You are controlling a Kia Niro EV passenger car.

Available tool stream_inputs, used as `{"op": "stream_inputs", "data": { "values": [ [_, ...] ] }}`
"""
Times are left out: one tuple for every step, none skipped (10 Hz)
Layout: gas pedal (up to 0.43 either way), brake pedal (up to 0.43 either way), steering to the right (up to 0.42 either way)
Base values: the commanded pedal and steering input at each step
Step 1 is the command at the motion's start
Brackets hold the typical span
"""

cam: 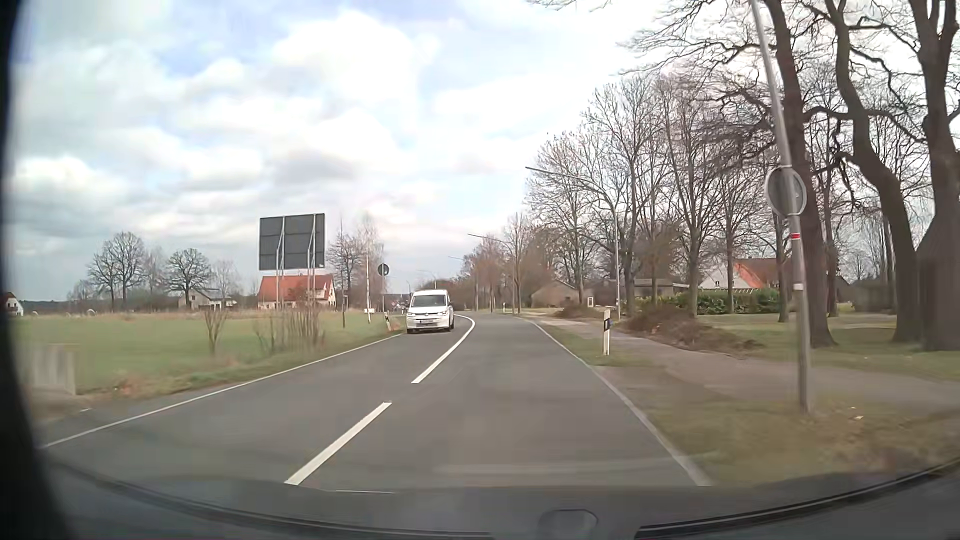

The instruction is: Follow the waypoints while adhering to traffic rules and regulations

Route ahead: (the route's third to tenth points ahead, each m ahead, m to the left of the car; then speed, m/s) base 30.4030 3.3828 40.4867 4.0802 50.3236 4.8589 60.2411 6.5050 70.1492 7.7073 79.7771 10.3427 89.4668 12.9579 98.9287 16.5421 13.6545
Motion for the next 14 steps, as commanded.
{"op": "stream_inputs", "data": {
  "values": [
    [0.169, 0.000, 0.000],
    [0.169, 0.000, 0.001],
    [0.169, 0.000, 0.000],
    [0.177, 0.000, -0.001],
    [0.197, 0.000, -0.007],
    [0.197, 0.000, -0.010],
    [0.197, 0.000, -0.010],
    [0.197, 0.000, -0.010],
    [0.197, 0.000, -0.010],
    [0.197, 0.000, -0.010],
    [0.189, 0.000, -0.010],
    [0.177, 0.000, -0.009],
    [0.177, 0.000, -0.009],
    [0.177, 0.000, -0.009]
  ]
}}
